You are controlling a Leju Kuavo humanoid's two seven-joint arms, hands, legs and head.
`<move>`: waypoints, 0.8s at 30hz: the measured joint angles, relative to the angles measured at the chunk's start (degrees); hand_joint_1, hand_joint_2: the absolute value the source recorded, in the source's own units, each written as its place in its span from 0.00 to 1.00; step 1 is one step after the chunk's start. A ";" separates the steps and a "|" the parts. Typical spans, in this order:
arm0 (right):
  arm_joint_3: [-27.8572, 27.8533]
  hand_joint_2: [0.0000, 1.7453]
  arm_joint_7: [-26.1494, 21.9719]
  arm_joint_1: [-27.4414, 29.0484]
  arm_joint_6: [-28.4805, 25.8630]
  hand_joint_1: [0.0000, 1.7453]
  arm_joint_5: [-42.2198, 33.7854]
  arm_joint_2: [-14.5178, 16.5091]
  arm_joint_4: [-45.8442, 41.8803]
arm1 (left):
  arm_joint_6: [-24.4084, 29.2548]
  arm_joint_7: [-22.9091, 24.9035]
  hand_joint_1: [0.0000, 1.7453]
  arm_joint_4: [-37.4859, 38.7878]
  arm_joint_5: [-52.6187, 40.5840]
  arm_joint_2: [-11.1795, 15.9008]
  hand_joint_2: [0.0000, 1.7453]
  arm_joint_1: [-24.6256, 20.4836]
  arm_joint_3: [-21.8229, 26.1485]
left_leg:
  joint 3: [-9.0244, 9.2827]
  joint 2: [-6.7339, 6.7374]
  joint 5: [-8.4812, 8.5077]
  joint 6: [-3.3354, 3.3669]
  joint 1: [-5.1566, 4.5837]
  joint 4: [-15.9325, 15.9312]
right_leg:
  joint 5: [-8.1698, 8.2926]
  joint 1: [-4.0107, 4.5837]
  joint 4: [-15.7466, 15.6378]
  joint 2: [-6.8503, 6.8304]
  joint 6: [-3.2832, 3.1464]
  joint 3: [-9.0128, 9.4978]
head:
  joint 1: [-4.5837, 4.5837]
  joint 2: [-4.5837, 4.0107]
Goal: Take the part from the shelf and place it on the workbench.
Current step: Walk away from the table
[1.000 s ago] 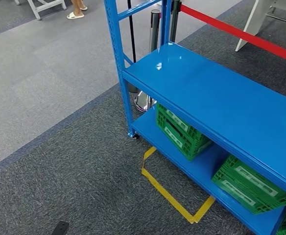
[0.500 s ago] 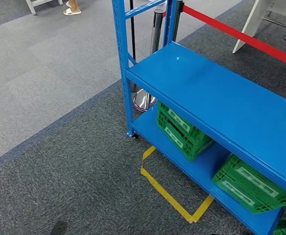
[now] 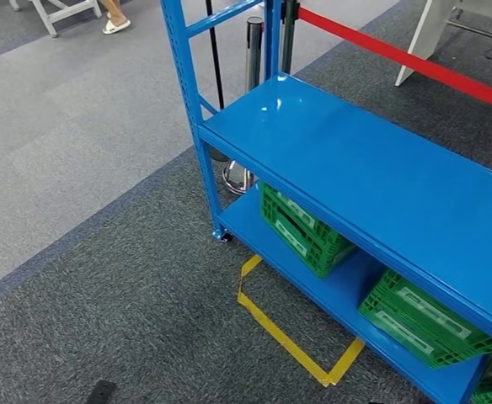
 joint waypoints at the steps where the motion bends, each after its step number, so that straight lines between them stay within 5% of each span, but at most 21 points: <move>1: 0.01 0.00 0.00 0.01 0.03 0.00 0.01 0.01 0.00 | 0.00 0.00 0.00 0.00 0.00 -0.01 0.00 0.06 0.01 | -1.85 0.00 -0.74 -0.02 0.00 3.20 | -0.16 0.07 0.00 0.05 -0.10 0.19 | -0.01 0.00; 3: 0.05 0.00 0.00 0.07 0.07 0.00 0.01 0.02 0.00 | 0.01 0.00 0.00 0.00 0.00 -0.05 0.00 0.19 0.01 | -2.90 -0.02 1.23 0.19 -0.01 3.52 | -0.55 0.15 0.00 0.25 -0.14 0.72 | -0.01 0.00; 6: 0.11 0.00 -0.01 -0.01 0.10 0.00 0.03 0.03 0.00 | 0.03 0.00 0.00 0.02 0.01 0.03 0.00 0.22 0.01 | 1.19 -0.15 7.66 0.99 -0.19 -7.52 | -1.42 0.26 -0.01 0.60 0.25 1.51 | -0.01 -0.01; 8: 0.17 0.00 -0.03 -0.09 0.14 0.00 0.05 0.06 0.00 | -0.02 0.00 0.00 0.05 0.05 0.07 0.00 0.09 0.02 | 2.89 -0.21 7.94 1.62 -0.44 -11.71 | -1.78 0.36 -0.08 0.70 0.95 1.71 | -0.04 0.00; 12: 0.22 0.00 -0.07 -0.11 0.19 0.00 0.06 0.08 0.00 | -0.02 0.00 0.00 0.07 0.08 0.05 0.00 0.21 0.04 | 4.53 -0.25 7.37 3.04 -0.30 -13.29 | -2.44 0.28 1.19 0.59 2.35 2.05 | 0.13 0.00; 17: 0.27 0.00 0.01 -0.05 0.19 0.00 0.06 0.08 0.00 | 0.29 0.00 0.00 0.07 0.04 0.01 0.00 0.21 0.05 | 6.17 -0.15 6.53 3.46 -0.34 -13.36 | -7.92 0.09 14.44 0.52 3.05 -7.03 | 0.48 0.00; 18: 0.28 0.00 0.04 0.09 0.18 0.00 0.06 0.08 0.00 | 0.33 0.00 0.00 0.07 0.04 0.01 0.00 0.25 0.05 | 6.61 -0.17 6.15 3.40 -0.34 -13.34 | -7.01 0.07 13.86 0.50 3.10 -7.62 | 0.49 0.00; 21: 0.30 0.00 0.04 0.23 0.14 0.00 0.06 0.08 0.01 | 0.37 0.00 0.00 0.08 0.04 -0.04 0.00 0.28 0.05 | 8.33 -0.19 4.73 2.85 -0.30 -13.30 | 0.12 0.10 4.35 0.17 2.90 -5.30 | 0.50 -0.01; 24: 0.35 0.00 0.05 0.16 0.12 0.00 0.06 0.08 0.01 | 0.38 0.00 0.00 0.11 0.04 -0.06 0.00 0.09 0.07 | 9.10 -0.12 3.70 1.75 -0.35 -13.20 | 1.87 0.53 1.20 -0.16 1.58 -3.89 | 0.41 -0.01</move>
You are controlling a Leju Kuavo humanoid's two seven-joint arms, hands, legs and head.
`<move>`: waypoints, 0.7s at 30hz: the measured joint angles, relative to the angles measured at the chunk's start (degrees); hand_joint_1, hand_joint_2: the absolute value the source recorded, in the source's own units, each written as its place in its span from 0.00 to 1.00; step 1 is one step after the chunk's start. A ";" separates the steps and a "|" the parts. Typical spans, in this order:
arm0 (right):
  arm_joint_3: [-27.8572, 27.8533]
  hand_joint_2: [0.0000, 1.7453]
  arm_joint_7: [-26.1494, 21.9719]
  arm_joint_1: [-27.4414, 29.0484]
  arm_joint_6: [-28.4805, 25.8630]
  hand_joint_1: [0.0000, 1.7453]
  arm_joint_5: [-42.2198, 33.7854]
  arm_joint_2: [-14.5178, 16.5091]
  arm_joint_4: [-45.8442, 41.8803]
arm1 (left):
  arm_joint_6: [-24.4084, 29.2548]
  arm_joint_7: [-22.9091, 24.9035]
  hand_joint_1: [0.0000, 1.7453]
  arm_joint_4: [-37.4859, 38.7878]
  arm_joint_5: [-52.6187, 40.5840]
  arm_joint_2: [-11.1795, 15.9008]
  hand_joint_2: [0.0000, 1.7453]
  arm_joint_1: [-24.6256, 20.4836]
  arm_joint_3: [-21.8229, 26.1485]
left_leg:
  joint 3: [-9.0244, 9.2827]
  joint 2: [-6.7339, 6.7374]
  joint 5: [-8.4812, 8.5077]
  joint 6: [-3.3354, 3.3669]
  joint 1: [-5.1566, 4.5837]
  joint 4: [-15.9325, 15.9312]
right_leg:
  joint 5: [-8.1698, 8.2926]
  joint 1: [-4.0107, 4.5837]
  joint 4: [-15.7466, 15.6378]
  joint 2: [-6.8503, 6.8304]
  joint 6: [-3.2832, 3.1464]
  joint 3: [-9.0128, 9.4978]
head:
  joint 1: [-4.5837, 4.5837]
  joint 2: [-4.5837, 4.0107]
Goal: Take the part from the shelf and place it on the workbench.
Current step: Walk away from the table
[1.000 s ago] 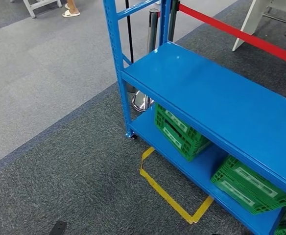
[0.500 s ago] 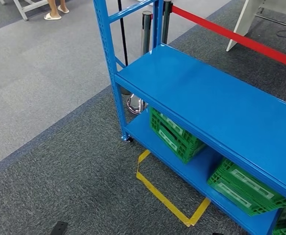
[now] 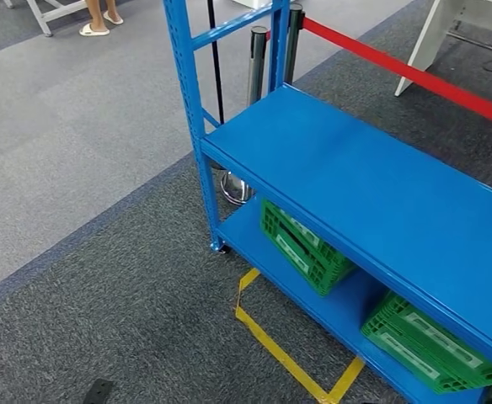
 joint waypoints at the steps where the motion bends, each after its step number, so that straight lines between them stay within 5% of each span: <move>1: 0.02 0.00 0.00 0.01 -0.01 0.00 0.00 0.00 -0.01 | 0.01 0.00 0.00 0.00 0.00 -0.01 0.00 -0.03 0.00 | 0.14 0.02 -0.12 -0.30 0.01 0.07 | 0.27 0.02 -0.12 0.04 -0.50 0.37 | -0.05 0.00; 4: 0.07 0.00 -0.02 0.05 -0.03 0.00 0.01 0.00 -0.01 | 0.02 0.00 0.00 0.00 -0.01 -0.11 0.00 -0.12 -0.01 | -0.93 0.00 -1.55 -0.99 0.16 3.57 | 0.27 -0.19 -0.59 0.16 -1.40 1.22 | -0.35 0.00; 7: 0.09 0.00 -0.03 -0.15 -0.04 0.00 0.01 -0.01 -0.01 | 0.02 0.00 0.00 0.00 -0.02 -0.03 0.00 -0.16 0.00 | -6.62 -0.02 -6.35 -1.61 0.35 13.76 | -0.33 -0.01 -0.70 0.24 -2.09 1.75 | -0.47 0.01; 9: 0.11 0.00 -0.02 -0.09 -0.01 0.00 0.02 0.00 -0.01 | 0.01 0.00 0.00 0.00 -0.02 -0.03 0.00 -0.02 0.00 | -8.82 -0.02 -6.21 -1.59 0.36 16.00 | -0.72 0.14 -0.69 0.39 -2.17 2.22 | -0.46 0.01; 12: 0.11 0.00 -0.02 -0.07 -0.04 0.00 0.02 0.00 -0.01 | 0.01 0.00 0.00 0.01 -0.02 0.01 0.00 0.11 0.01 | -6.29 -0.04 0.79 -0.84 0.15 6.90 | -1.31 0.23 -0.73 0.58 -2.02 3.19 | -0.43 0.01; 13: 0.11 0.00 -0.02 -0.11 -0.05 0.00 0.01 0.01 -0.01 | 0.01 0.00 0.00 0.02 -0.02 0.03 0.00 0.08 0.00 | -5.48 -0.05 1.90 -0.50 -0.04 3.87 | -1.41 0.25 -0.74 0.63 -1.87 3.31 | -0.45 0.01; 18: 0.13 0.00 0.01 -0.10 -0.11 0.00 0.01 0.11 -0.01 | 0.02 0.00 0.00 0.04 -0.01 0.05 0.00 0.21 0.01 | -4.74 -0.18 3.88 1.07 -0.29 0.31 | -1.90 0.28 -0.63 0.71 -0.42 2.97 | -0.47 0.01; 21: 0.13 0.00 -0.03 -0.26 -0.17 0.00 0.03 0.11 -0.01 | 0.02 0.00 0.00 0.04 -0.02 -0.01 0.00 -0.03 0.01 | -4.32 -0.05 4.29 1.55 -0.08 -0.55 | -5.69 0.15 6.45 0.64 0.24 -0.59 | -0.20 0.00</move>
